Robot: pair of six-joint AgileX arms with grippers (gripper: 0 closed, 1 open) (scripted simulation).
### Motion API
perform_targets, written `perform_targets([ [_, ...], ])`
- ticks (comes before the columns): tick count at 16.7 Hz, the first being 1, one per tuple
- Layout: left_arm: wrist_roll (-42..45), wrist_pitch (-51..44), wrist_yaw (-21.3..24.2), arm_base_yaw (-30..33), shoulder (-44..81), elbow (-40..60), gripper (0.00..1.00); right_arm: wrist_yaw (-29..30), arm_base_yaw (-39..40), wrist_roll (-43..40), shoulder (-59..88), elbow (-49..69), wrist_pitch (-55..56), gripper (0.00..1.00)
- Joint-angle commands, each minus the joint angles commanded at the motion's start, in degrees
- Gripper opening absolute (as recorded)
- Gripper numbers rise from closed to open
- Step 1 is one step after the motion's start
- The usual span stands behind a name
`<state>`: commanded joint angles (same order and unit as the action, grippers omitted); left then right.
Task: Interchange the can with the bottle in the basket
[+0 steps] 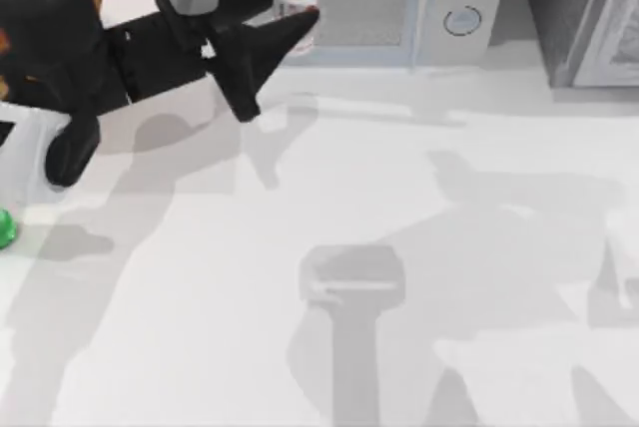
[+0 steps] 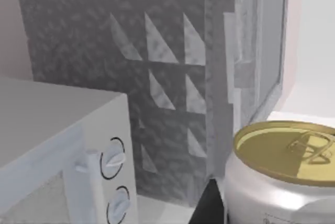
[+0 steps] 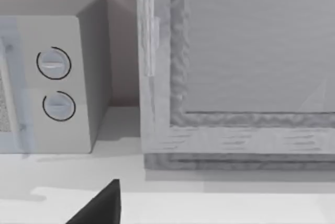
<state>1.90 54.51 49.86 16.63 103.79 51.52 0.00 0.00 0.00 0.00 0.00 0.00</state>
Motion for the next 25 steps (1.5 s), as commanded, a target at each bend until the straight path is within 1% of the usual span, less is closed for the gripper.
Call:
perform_targets([
  [5, -0.19, 12.19, 11.79, 3.46, 24.03, 10.89, 0.00, 0.00, 0.00, 0.00, 0.00, 0.00, 0.00, 1.00],
  [9, -0.37, 18.46, 18.10, 5.14, 37.41, 16.37, 0.00, 0.00, 0.00, 0.00, 0.00, 0.00, 0.00, 1.00],
  [12, -0.46, 20.61, 20.33, 5.70, 42.30, 18.23, 0.00, 0.00, 0.00, 0.00, 0.00, 0.00, 0.00, 1.00],
  [18, -0.47, 20.84, 20.58, 5.76, 42.84, 18.42, 0.00, 0.00, 0.00, 0.00, 0.00, 0.00, 0.00, 1.00],
  [25, -0.47, 20.84, 20.58, 5.76, 42.84, 18.42, 0.53, 0.00, 0.00, 0.00, 0.00, 0.00, 0.00, 1.00],
])
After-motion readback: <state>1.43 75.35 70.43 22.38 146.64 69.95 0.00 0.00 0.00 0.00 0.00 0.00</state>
